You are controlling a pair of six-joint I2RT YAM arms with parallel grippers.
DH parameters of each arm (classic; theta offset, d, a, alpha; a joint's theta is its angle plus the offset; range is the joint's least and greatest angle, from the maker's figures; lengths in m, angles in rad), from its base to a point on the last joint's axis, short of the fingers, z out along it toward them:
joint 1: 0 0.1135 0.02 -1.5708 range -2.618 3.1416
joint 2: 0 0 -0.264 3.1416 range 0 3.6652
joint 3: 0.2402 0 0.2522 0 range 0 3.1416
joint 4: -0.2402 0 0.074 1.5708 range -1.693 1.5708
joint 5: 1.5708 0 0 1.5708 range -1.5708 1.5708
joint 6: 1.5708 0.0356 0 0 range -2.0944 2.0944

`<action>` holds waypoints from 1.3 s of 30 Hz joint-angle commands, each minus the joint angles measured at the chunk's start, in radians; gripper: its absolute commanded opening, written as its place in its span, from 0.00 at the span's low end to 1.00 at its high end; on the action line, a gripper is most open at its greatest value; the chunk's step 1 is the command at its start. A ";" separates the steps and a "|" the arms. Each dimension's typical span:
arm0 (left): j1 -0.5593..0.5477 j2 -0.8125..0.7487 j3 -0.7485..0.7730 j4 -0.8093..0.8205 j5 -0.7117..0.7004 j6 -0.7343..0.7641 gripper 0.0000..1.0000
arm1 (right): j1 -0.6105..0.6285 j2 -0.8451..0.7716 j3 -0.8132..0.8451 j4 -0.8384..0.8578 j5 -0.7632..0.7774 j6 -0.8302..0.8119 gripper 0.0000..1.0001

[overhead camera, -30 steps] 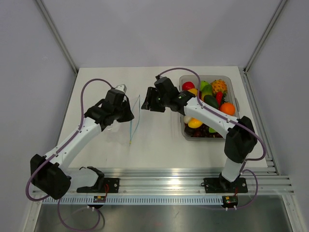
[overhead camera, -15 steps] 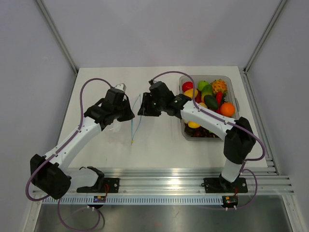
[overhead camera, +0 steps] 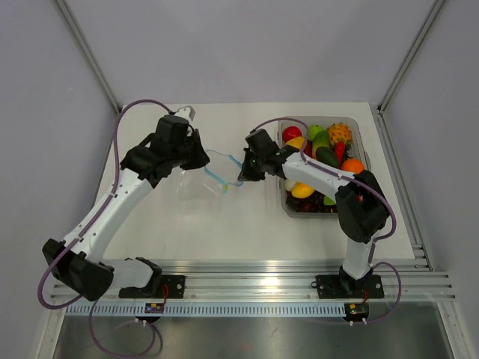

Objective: Place the food in the zip-top bag and seal the zipper
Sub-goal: Open the zipper of the food storage bag at the center of the board.

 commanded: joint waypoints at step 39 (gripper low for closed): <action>-0.133 0.317 0.050 0.238 0.087 -0.081 0.00 | -0.083 -0.415 -0.143 -0.201 0.387 -0.070 0.73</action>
